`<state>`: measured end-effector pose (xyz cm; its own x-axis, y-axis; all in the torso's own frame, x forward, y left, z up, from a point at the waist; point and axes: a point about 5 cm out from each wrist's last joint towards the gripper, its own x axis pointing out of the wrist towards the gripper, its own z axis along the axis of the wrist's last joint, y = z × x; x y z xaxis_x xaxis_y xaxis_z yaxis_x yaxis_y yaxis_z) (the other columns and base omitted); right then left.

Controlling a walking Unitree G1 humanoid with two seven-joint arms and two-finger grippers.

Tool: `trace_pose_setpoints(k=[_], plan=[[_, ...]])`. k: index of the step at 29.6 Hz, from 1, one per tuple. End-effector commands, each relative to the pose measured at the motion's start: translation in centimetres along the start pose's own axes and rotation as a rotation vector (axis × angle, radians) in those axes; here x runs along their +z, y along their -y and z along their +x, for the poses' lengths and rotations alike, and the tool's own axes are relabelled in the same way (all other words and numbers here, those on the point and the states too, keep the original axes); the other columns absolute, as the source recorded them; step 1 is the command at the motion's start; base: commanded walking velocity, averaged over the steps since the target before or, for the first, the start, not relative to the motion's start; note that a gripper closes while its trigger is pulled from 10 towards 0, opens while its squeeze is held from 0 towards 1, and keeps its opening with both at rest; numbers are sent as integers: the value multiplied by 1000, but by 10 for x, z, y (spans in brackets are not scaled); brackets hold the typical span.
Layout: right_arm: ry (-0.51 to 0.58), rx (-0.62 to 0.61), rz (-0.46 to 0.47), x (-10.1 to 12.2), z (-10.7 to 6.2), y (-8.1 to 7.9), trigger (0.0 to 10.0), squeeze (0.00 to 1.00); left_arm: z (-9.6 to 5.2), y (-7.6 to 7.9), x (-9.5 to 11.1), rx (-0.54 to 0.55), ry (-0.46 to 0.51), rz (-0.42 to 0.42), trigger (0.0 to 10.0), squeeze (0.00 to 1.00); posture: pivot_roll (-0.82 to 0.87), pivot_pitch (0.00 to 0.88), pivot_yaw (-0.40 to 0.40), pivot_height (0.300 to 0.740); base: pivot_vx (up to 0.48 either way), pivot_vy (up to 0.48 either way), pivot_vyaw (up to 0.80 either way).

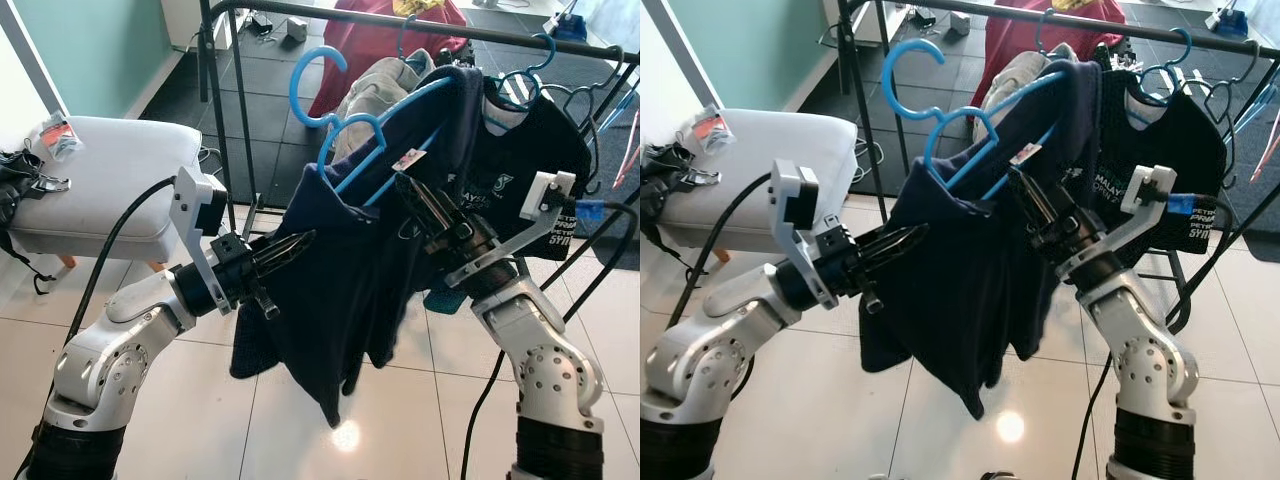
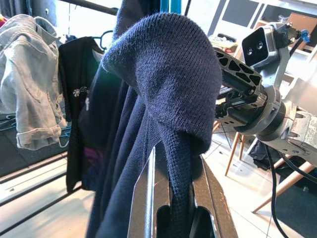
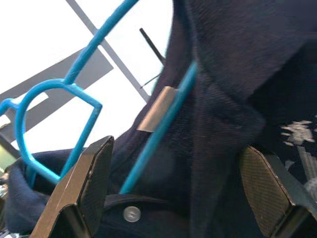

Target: Hang hanger

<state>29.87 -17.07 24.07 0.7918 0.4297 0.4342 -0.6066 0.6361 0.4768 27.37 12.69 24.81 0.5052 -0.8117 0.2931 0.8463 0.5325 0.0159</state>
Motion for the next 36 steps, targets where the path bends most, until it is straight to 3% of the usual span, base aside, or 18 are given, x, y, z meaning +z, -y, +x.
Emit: trace_pose_setpoints(k=[1,7,10,19,28,30,34,36], plan=[[19,-71,-7,2,-3,9,10000,0,-1,5,16,-22,76,37,10000,0,-75,183,-35,740,0,0,0],[42,-118,-24,9,-4,15,10000,0,-4,11,19,-73,65,45,10000,0,-77,183,-33,740,0,0,0],[84,-96,-84,32,-4,14,10000,0,-15,17,6,-144,-58,87,10000,0,-76,184,-34,740,0,0,0],[111,-77,-206,63,-5,12,10000,0,-20,21,1,-164,-103,91,10000,0,-75,185,-37,740,0,0,0],[28,-147,-275,54,-2,18,10000,0,-17,24,1,-174,-98,87,10000,0,-77,185,-35,740,0,0,0],[-42,-224,-327,47,-2,27,10000,0,-16,23,2,-175,-97,90,10000,0,-77,185,-34,740,0,0,0],[-67,-279,-341,46,-4,35,10000,0,-16,22,3,-174,-94,97,10000,0,-75,183,-34,740,0,0,0],[-59,-289,-336,48,-4,37,8157,0,-16,21,4,-171,-90,102,10000,0,-75,183,-34,740,0,0,0]])
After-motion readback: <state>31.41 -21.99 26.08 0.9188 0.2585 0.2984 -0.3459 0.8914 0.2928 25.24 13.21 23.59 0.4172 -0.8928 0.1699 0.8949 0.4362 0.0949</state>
